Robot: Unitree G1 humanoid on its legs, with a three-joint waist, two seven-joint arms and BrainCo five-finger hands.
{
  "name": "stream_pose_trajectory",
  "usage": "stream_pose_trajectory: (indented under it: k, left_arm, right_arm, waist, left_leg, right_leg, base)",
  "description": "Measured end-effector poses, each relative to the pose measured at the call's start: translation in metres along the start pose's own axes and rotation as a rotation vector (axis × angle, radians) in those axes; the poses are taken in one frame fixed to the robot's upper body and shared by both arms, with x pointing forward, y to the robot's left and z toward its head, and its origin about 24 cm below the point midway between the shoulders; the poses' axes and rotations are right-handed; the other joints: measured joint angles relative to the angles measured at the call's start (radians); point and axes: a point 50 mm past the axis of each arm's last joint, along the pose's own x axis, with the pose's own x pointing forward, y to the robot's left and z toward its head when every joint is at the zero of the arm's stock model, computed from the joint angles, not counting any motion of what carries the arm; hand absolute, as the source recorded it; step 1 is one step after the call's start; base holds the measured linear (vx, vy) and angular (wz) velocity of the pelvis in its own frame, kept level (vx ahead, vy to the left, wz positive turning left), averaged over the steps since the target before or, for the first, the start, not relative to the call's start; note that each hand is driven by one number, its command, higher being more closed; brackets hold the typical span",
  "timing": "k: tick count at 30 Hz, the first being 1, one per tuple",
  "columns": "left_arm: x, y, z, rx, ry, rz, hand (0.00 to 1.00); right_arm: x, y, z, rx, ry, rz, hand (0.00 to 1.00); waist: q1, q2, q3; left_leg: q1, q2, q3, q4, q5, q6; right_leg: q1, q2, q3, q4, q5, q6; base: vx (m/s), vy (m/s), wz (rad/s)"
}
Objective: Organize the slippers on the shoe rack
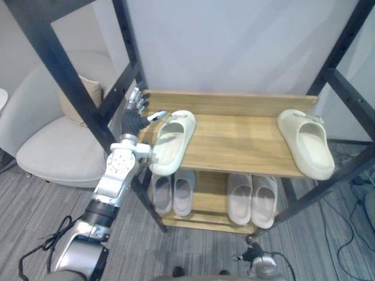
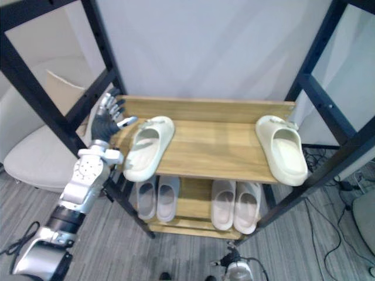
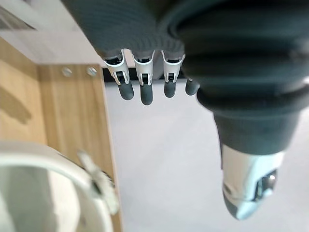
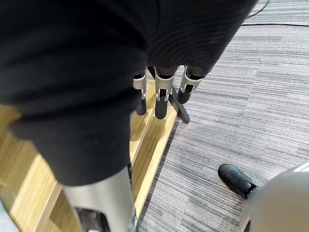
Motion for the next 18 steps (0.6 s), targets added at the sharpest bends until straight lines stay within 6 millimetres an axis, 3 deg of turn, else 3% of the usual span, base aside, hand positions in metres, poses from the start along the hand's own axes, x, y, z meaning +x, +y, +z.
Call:
stream_pose_trajectory:
  k: [18]
  left_arm:
    - [0.008,0.006,-0.017,0.117,0.085,0.0,0.0]
  right_arm:
    - [0.001,-0.001,-0.001,0.034,0.022,-0.013,0.0]
  waist:
    - [-0.006,-0.005,0.01]
  left_leg:
    - [-0.021,0.006,0.018,-0.005,0.0,-0.001]
  right_leg:
    - [-0.033,0.007,0.025,0.001,0.001,-0.002]
  base:
    - [0.01,0.014,-0.03]
